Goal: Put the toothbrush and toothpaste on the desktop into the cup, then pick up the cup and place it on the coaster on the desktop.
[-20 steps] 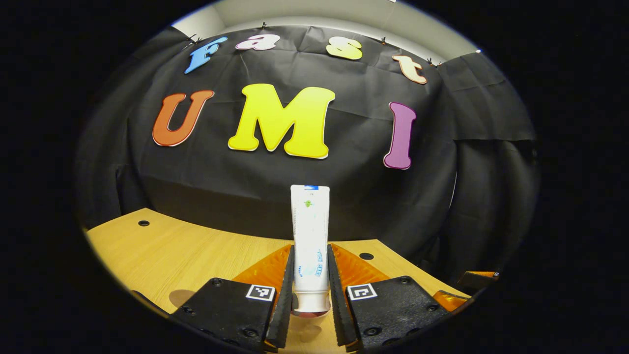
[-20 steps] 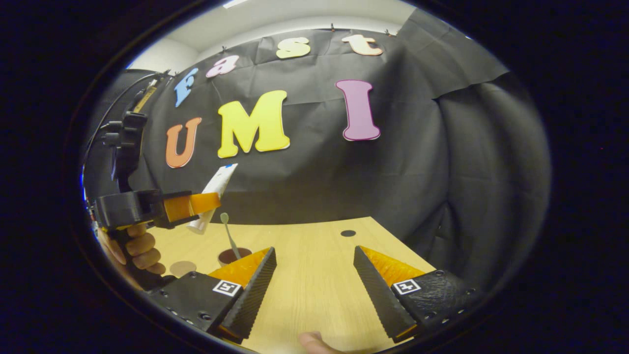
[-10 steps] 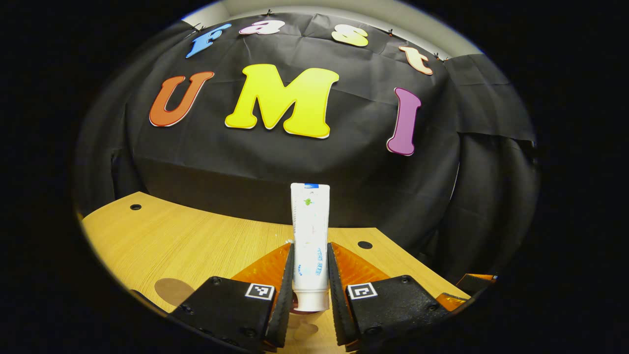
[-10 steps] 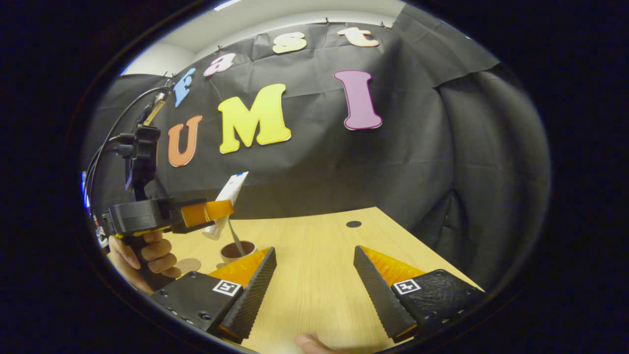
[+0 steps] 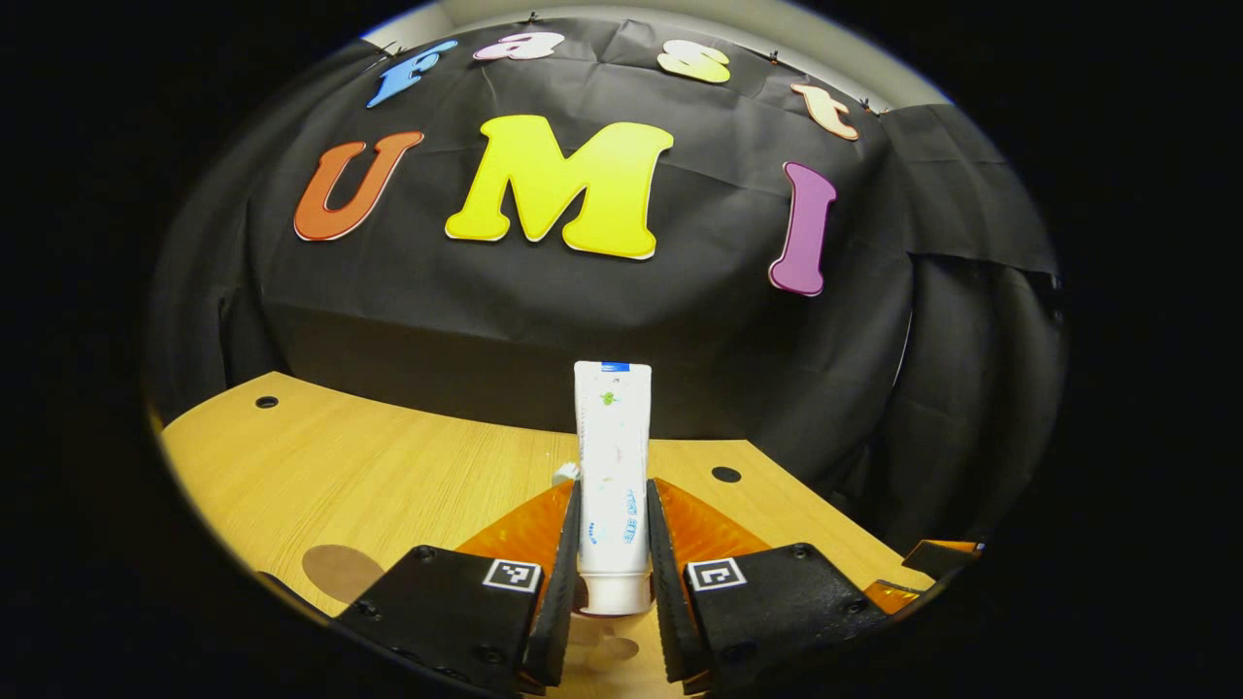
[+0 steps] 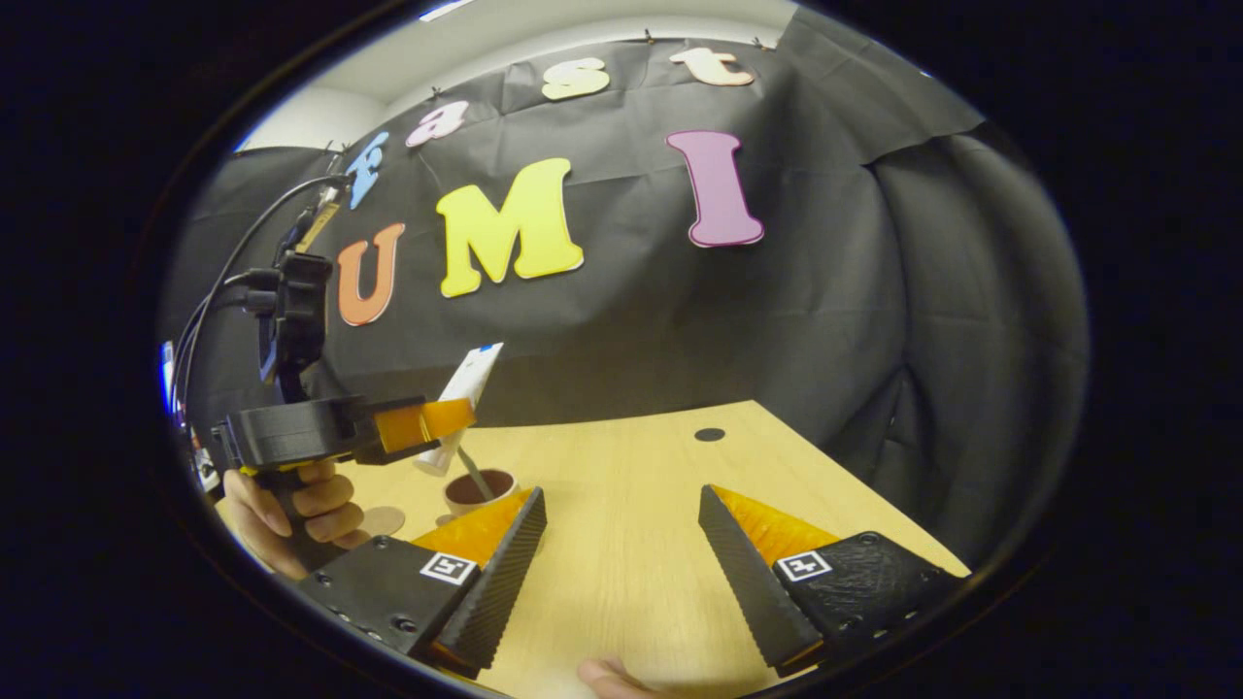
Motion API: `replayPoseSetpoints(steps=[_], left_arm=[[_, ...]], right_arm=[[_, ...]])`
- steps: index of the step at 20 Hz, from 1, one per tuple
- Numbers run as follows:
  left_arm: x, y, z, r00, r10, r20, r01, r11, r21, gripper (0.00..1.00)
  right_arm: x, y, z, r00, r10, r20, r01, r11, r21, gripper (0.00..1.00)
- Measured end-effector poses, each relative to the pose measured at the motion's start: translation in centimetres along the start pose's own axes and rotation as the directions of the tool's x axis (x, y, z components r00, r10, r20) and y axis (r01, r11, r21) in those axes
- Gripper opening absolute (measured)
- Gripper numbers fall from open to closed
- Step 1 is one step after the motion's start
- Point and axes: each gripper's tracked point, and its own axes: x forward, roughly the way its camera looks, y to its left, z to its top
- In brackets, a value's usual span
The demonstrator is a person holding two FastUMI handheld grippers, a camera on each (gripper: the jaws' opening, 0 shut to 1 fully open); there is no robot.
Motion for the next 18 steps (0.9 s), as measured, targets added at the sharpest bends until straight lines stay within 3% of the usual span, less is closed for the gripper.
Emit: replayPoseSetpoints(steps=[10,16,17,18], left_arm=[[0.4,0.0,-0.5,1.000,0.013,-0.013,-0.013,1.000,0.018,0.42],[-0.3,-0.2,1.0,0.998,0.008,0.059,-0.011,0.998,0.057,0.41],[-0.4,-0.2,0.9,0.998,0.010,0.056,-0.014,0.997,0.070,0.49],[-0.5,-0.3,0.7,0.999,0.011,0.047,-0.015,0.997,0.080,0.41]], right_arm=[[0.2,-0.1,-0.6,1.000,0.005,-0.016,-0.005,1.000,0.013,0.96],[0.2,-0.1,-0.6,1.000,0.004,-0.014,-0.004,1.000,0.009,0.96],[0.2,0.0,-0.6,1.000,0.001,-0.013,-0.001,1.000,0.003,0.96],[0.2,0.0,-0.6,1.000,-0.002,-0.013,0.002,1.000,-0.002,0.96]])
